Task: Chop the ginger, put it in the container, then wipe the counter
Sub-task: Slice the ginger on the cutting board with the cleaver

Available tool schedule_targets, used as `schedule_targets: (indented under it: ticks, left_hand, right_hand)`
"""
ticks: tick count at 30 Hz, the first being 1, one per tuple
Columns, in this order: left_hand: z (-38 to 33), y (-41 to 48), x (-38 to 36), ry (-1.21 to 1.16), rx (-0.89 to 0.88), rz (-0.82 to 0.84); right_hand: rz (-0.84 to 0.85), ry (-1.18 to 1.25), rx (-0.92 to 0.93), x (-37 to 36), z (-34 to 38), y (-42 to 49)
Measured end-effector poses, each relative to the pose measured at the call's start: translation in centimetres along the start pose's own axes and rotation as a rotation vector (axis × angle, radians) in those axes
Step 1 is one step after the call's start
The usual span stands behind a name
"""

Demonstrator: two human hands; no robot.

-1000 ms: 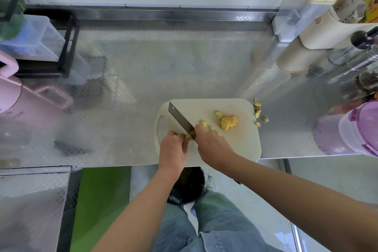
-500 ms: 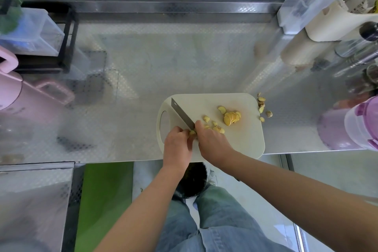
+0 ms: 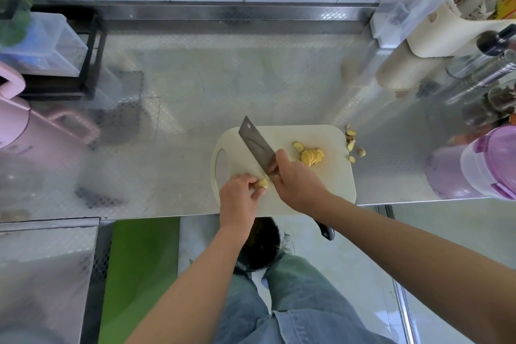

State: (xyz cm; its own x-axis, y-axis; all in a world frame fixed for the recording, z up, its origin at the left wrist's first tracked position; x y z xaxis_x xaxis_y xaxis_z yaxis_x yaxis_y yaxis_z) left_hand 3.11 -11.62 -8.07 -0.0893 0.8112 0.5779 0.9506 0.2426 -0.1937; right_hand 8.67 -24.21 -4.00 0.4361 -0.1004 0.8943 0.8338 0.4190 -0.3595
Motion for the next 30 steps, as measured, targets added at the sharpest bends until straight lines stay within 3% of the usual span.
schedule_targets:
  ticks: [16, 30]
  left_hand:
    - [-0.4, 0.4, -0.1, 0.014, -0.034, 0.013]
    - [-0.1, 0.6, -0.4, 0.019, -0.084, 0.028]
  right_hand:
    - [0.126, -0.137, 0.000, 0.2, 1.0, -1.8]
    - [0.078, -0.139, -0.025, -1.9, 1.5, 0.3]
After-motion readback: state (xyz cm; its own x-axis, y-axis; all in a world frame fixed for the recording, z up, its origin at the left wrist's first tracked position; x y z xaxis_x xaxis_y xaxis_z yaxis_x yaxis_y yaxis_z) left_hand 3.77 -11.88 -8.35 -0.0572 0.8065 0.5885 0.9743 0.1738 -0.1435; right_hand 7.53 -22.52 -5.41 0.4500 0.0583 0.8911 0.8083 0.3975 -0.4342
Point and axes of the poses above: each hand's wrist, its own y-axis towards the middle knuckle, its own x-axis out of the back of the hand, z = x × y, the point moved 2 cm from there along y, towards the middle knuckle, and after that the axes turned 13 degrees about -y, right-handed, at the moved point
